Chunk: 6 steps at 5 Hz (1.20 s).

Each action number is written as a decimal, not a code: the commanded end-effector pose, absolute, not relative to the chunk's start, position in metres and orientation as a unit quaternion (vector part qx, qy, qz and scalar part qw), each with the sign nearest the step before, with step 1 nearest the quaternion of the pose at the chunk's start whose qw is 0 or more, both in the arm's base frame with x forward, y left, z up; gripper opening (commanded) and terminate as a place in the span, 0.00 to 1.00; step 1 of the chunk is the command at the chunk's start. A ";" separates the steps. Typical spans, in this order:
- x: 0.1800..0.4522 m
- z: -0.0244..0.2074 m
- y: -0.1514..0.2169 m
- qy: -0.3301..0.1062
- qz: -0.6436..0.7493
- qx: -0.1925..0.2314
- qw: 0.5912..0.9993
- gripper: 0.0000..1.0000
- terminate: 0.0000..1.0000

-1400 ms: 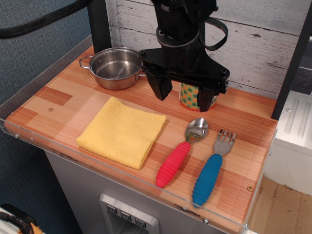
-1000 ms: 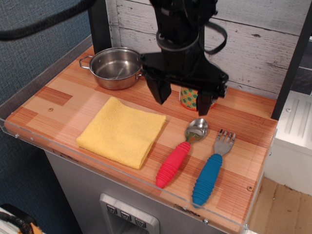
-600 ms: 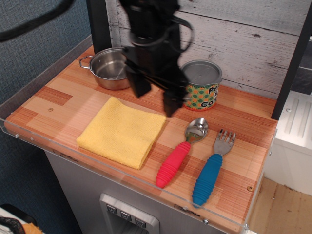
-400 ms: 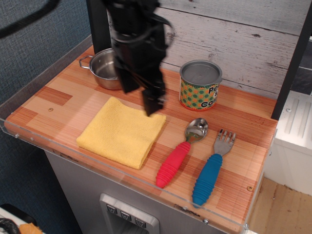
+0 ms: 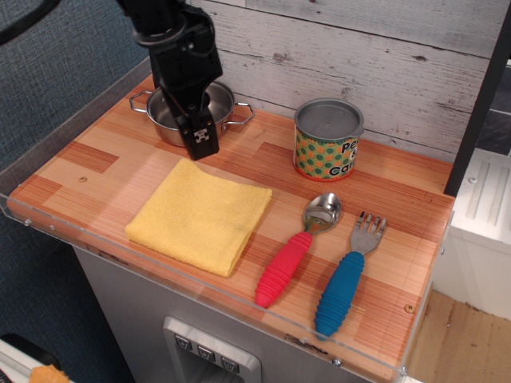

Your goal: Put the silver pan on the yellow rag.

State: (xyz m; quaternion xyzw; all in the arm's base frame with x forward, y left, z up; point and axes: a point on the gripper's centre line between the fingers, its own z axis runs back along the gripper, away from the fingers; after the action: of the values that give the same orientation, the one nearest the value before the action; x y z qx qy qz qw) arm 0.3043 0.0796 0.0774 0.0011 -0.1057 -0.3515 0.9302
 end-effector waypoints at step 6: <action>0.370 0.026 0.115 -0.095 -0.372 0.056 0.922 0.00 0.00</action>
State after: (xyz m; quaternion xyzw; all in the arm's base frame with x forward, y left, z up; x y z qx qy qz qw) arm 0.3606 0.1121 0.0128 0.0449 -0.0829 -0.3747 0.9223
